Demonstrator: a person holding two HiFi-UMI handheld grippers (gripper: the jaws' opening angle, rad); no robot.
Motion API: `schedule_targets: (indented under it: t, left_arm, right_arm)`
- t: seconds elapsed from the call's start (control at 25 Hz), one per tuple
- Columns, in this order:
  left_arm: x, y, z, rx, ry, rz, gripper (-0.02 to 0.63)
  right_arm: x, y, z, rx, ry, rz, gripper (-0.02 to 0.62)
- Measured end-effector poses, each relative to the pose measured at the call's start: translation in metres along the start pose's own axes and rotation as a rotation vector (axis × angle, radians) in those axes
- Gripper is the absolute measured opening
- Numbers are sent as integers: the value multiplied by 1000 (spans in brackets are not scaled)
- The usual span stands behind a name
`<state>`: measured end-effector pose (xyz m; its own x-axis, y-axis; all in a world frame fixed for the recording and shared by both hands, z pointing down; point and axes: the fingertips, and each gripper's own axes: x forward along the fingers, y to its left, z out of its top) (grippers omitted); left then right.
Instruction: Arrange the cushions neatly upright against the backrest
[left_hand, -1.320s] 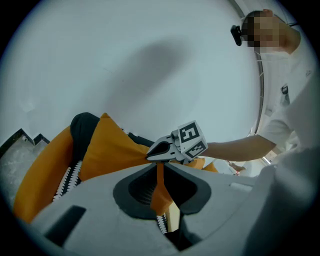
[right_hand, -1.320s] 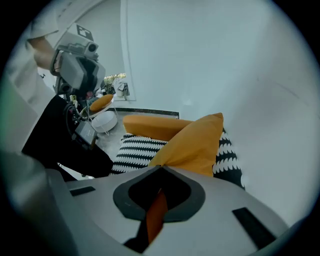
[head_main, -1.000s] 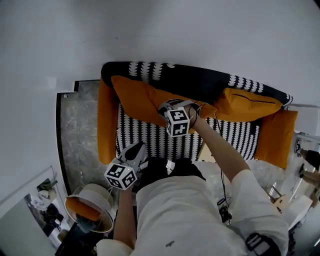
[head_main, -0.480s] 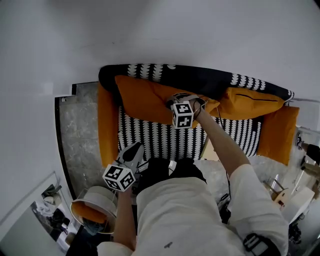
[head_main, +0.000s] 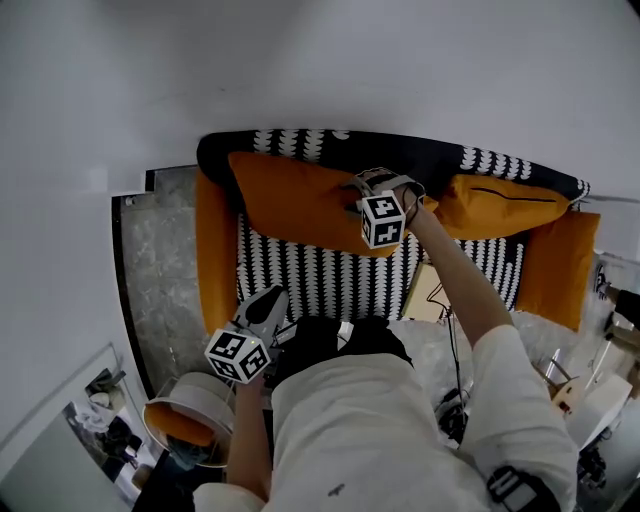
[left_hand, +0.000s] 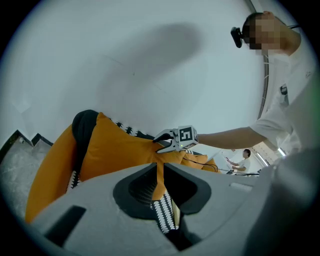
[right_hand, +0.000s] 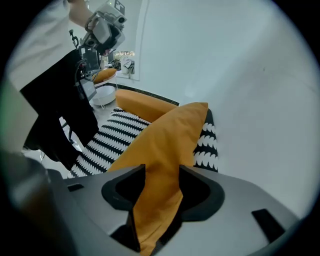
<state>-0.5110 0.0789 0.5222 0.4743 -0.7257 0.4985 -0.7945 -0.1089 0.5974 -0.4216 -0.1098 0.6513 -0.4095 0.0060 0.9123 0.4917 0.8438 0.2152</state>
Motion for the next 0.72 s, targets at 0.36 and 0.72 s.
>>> schedule_targets:
  t: [0.36,0.72]
  left_arm:
    - [16,-14,0,25,25,-42,52]
    - [57,-3,10,81,96,-72,52]
  right_arm:
    - [-46,-24,-51,150,60,-140,238]
    - [-115,6,-107,590,47,-325,238]
